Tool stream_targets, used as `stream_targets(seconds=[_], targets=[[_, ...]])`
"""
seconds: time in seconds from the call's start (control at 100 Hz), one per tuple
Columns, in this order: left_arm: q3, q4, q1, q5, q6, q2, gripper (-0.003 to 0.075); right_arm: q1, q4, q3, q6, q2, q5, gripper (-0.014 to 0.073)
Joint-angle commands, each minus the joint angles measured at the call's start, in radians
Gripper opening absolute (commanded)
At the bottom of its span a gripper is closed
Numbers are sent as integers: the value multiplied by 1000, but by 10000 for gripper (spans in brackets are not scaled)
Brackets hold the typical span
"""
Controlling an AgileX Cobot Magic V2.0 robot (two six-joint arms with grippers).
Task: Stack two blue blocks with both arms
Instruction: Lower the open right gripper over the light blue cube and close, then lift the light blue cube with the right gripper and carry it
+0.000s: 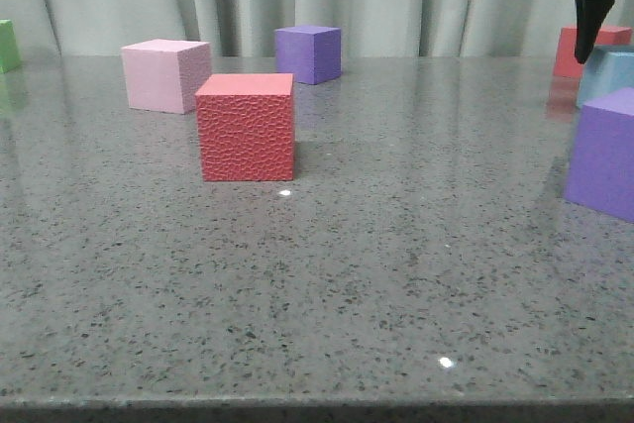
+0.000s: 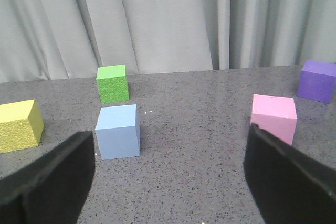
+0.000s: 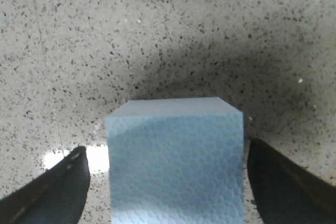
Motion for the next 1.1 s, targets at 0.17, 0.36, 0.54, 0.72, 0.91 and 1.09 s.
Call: stream_targets(seconds=[0.17,0.36,0.54,0.72,0.91,1.09], targets=[[-39,0,3,-82,-7,8,569,-8,-6,-36,-14,-17,-28,609],[-39,0,3,-82,-7,8,568,-8,-6,-36,-14,-10,-21,603],[-39,0,3,-82,-7,8,568,-8,-6,-36,-14,-10,-13,467],[-39,0,3,-82,-7,8,568,-8,-6,-36,-14,-10,-1,371],[-39,0,3,-82,-7,8,568,-5,3,-77,-14,-13,47,371],[-39,0,3,-82,-7,8,568,28,32,-192,-3,-13,119,371]])
